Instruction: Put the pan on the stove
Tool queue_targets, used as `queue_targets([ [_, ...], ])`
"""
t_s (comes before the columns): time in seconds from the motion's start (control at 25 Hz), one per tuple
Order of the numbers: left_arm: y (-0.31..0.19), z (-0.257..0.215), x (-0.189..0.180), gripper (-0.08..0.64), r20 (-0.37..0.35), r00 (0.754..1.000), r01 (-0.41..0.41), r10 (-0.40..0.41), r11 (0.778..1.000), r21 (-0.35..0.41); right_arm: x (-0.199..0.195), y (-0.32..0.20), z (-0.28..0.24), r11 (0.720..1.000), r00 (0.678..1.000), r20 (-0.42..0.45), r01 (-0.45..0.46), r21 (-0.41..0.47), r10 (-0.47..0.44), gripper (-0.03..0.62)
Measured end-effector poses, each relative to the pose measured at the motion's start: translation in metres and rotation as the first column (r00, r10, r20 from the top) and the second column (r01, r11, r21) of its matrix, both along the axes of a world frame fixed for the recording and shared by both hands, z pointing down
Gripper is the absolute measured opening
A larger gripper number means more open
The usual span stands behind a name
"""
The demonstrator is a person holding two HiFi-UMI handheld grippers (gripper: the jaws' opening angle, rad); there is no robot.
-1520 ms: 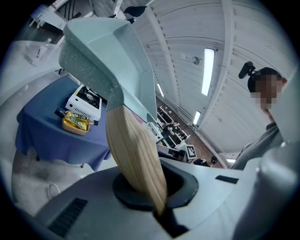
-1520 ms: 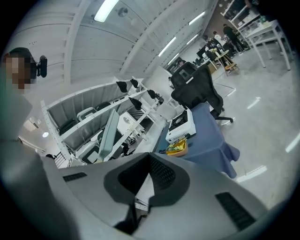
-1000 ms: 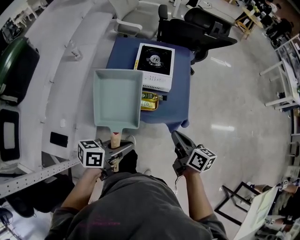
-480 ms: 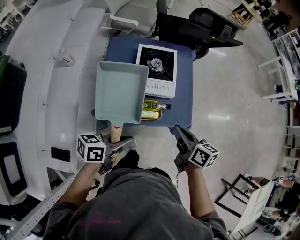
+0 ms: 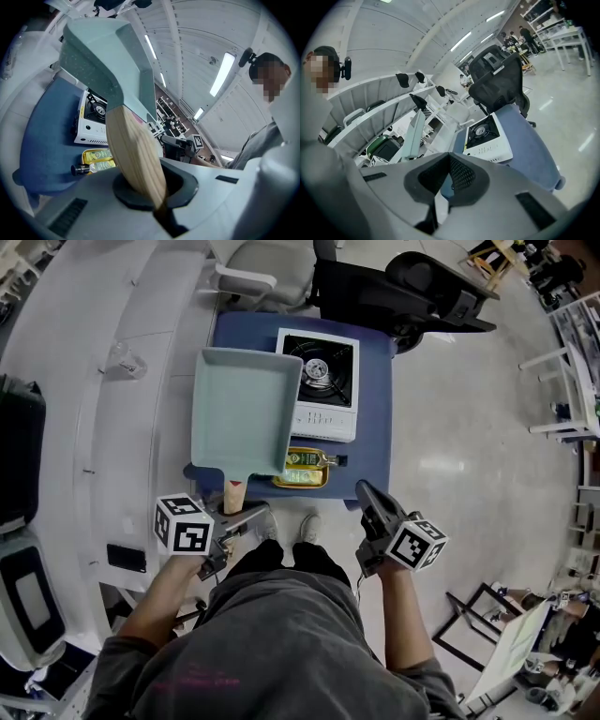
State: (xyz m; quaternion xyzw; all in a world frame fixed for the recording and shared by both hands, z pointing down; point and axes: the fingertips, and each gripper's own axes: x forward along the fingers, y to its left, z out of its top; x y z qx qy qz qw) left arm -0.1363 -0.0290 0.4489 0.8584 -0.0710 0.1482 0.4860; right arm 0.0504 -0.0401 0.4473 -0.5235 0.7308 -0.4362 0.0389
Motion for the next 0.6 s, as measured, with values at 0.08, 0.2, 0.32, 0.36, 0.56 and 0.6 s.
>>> queue_targets([
  [0.08,-0.006,0.001,0.005,0.0,0.005,1.0,0.003,-0.003,1.0,-0.004,0.005,-0.006,0.001,1.0,1.0,0.005,-0.001,-0.004,0.001,0.003],
  [0.2,-0.015,0.003,0.014,0.0,0.014,1.0,0.012,-0.012,1.0,-0.008,0.015,-0.016,0.007,1.0,1.0,0.017,0.011,0.003,-0.011,0.003],
  [0.32,-0.024,0.007,0.027,0.0,0.027,0.999,0.027,-0.027,1.0,-0.011,0.027,-0.029,0.012,1.0,0.999,0.03,0.026,0.003,-0.027,0.003],
  [0.36,-0.028,0.008,0.032,0.0,0.031,0.999,0.034,-0.034,0.999,-0.012,0.032,-0.035,0.013,0.999,0.999,0.034,0.035,0.003,-0.035,0.003],
  [0.56,-0.05,0.013,0.064,0.0,0.04,0.996,0.081,-0.08,0.996,-0.028,0.062,-0.062,0.026,0.996,0.995,0.054,0.086,-0.01,-0.085,0.003],
  [0.6,-0.055,0.015,0.072,0.0,0.041,0.995,0.088,-0.087,0.996,-0.029,0.07,-0.068,0.028,0.996,0.994,0.056,0.092,-0.009,-0.092,0.003],
])
